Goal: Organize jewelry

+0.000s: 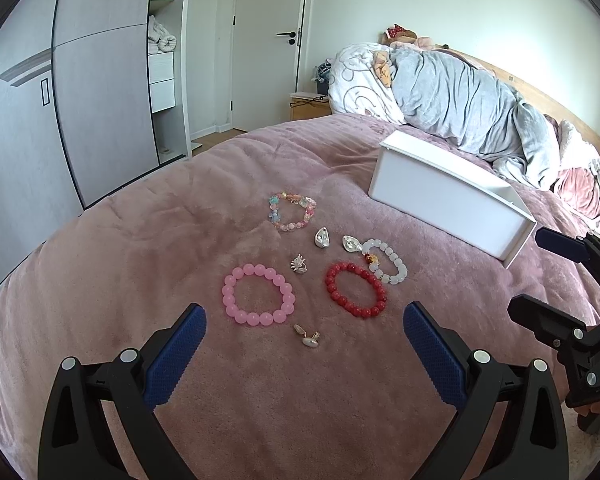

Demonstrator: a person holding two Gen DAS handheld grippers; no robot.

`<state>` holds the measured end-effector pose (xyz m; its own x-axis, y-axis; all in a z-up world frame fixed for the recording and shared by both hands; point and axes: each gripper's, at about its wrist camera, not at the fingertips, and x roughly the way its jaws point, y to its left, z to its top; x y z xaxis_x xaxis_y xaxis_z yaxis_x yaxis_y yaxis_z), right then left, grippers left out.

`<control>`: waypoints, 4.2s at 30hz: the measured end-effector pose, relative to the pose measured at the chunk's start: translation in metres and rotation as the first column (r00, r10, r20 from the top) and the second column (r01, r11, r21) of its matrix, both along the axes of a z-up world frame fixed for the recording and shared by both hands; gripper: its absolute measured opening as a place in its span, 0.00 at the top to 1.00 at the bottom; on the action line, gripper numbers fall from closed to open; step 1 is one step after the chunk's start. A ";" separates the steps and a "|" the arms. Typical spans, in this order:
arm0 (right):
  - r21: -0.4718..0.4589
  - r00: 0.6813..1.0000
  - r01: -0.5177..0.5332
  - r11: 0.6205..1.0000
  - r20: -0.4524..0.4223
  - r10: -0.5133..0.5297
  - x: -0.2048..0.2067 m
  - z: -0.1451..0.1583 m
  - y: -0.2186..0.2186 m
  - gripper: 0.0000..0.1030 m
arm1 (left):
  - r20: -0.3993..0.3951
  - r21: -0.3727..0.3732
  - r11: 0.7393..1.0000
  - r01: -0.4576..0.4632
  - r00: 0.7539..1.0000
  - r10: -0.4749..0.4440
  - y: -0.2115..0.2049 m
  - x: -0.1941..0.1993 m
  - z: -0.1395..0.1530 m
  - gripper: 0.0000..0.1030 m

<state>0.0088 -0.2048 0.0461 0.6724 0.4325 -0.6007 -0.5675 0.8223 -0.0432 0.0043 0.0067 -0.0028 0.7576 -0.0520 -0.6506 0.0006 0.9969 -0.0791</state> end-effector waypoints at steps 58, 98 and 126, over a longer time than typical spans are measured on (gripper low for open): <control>-0.043 0.914 0.095 0.995 -0.391 -0.104 0.150 -0.124 0.032 0.90 | -0.154 0.017 0.995 -0.100 0.983 0.101 0.027 0.096 -0.098 0.57; 0.252 0.974 0.155 0.955 -0.203 -0.105 0.102 0.016 -0.052 0.90 | 0.027 -0.114 0.993 0.015 1.000 -0.012 0.000 0.034 0.023 0.84; 0.217 0.954 0.283 0.934 -0.164 -0.251 0.188 0.086 -0.181 0.90 | 0.019 -0.105 0.931 0.349 0.937 -0.349 -0.177 0.196 0.109 0.84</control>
<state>0.1971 -0.3863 0.1321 0.7047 0.3875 -0.5943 -0.3130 0.9215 0.2297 0.2007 -0.1703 0.1059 0.6796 -0.3813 -0.6267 0.3473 0.9197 -0.1829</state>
